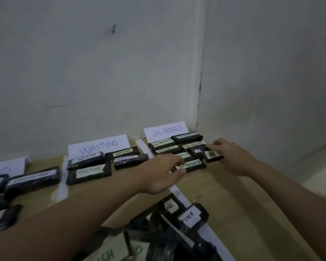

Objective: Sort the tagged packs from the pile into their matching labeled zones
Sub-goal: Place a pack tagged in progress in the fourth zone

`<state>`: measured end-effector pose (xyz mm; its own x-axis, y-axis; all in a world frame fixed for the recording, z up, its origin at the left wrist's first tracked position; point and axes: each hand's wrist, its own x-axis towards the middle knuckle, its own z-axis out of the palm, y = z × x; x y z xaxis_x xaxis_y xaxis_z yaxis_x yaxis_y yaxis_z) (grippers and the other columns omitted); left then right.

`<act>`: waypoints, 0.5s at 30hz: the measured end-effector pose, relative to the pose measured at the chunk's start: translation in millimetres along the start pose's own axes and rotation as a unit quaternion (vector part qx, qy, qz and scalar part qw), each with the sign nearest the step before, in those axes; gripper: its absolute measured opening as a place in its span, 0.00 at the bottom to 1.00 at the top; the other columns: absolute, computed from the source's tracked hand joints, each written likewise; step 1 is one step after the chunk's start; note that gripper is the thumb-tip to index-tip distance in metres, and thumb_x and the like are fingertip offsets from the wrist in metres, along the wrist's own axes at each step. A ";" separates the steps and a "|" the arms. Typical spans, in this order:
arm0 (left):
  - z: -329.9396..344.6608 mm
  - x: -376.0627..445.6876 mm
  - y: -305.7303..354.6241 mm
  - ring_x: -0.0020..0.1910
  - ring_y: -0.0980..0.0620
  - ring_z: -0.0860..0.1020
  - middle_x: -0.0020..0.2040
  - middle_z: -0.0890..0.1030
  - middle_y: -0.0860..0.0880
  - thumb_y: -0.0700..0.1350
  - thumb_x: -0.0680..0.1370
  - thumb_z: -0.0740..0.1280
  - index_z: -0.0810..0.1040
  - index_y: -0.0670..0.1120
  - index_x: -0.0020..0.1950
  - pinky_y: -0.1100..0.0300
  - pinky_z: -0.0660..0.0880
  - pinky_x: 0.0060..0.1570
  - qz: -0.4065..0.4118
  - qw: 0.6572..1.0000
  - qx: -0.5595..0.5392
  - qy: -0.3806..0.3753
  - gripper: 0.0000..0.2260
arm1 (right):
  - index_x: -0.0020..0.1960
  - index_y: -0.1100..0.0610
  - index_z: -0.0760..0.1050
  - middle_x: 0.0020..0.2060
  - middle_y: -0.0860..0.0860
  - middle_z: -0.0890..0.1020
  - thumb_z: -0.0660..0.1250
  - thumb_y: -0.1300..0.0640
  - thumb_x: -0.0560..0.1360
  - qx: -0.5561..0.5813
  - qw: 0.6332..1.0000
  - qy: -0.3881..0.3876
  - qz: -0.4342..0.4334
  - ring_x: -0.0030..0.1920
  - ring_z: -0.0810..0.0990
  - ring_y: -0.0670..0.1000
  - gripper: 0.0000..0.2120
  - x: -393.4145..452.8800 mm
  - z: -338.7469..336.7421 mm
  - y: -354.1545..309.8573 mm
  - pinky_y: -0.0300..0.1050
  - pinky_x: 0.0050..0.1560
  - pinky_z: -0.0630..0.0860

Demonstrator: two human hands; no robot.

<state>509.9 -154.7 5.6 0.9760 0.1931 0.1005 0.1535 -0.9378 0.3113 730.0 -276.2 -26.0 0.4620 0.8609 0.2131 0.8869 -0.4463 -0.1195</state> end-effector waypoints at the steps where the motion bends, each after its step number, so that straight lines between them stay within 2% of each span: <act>1: 1.5 6.4 -0.9 0.57 0.52 0.73 0.60 0.75 0.49 0.52 0.81 0.55 0.70 0.46 0.65 0.56 0.70 0.59 0.000 1.000 -0.003 -0.006 0.16 | 0.72 0.49 0.65 0.66 0.51 0.67 0.58 0.69 0.74 -0.013 1.000 -0.015 0.001 0.63 0.69 0.53 0.29 4.4 5.2 6.7 0.47 0.59 0.70; 6: 5.0 23.7 -9.2 0.56 0.52 0.73 0.59 0.76 0.49 0.52 0.81 0.55 0.72 0.46 0.62 0.55 0.71 0.58 -0.006 1.000 0.000 -0.017 0.16 | 0.70 0.50 0.67 0.66 0.52 0.66 0.59 0.67 0.73 -0.026 0.997 -0.072 0.018 0.64 0.69 0.54 0.27 20.3 29.3 27.1 0.49 0.61 0.70; 9: 6.7 25.3 -15.6 0.56 0.52 0.73 0.59 0.75 0.49 0.52 0.81 0.54 0.72 0.46 0.62 0.55 0.70 0.59 -0.016 1.000 0.001 -0.018 0.15 | 0.73 0.51 0.63 0.68 0.52 0.64 0.61 0.65 0.73 -0.027 0.994 -0.105 0.026 0.67 0.66 0.53 0.29 26.7 38.8 32.3 0.49 0.65 0.67; 12: 5.6 21.8 -19.0 0.57 0.52 0.72 0.60 0.75 0.49 0.51 0.81 0.54 0.72 0.46 0.62 0.58 0.69 0.58 -0.018 1.000 0.003 -0.021 0.15 | 0.75 0.53 0.57 0.70 0.52 0.60 0.60 0.63 0.75 -0.045 0.992 -0.116 0.037 0.70 0.63 0.54 0.30 27.0 43.0 32.5 0.49 0.68 0.65; 15: 0.5 12.7 -21.5 0.60 0.54 0.71 0.62 0.75 0.50 0.50 0.81 0.54 0.71 0.46 0.64 0.64 0.66 0.56 -0.017 1.000 0.003 -0.012 0.15 | 0.75 0.54 0.56 0.73 0.53 0.58 0.61 0.62 0.74 -0.062 0.993 -0.097 0.012 0.71 0.60 0.55 0.31 23.5 38.0 22.8 0.51 0.67 0.66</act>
<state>519.1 -132.2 -0.3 0.9738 0.2172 0.0666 0.1870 -0.9328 0.3079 760.7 -256.9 -60.5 0.4840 0.8749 0.0196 0.8750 -0.4841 0.0002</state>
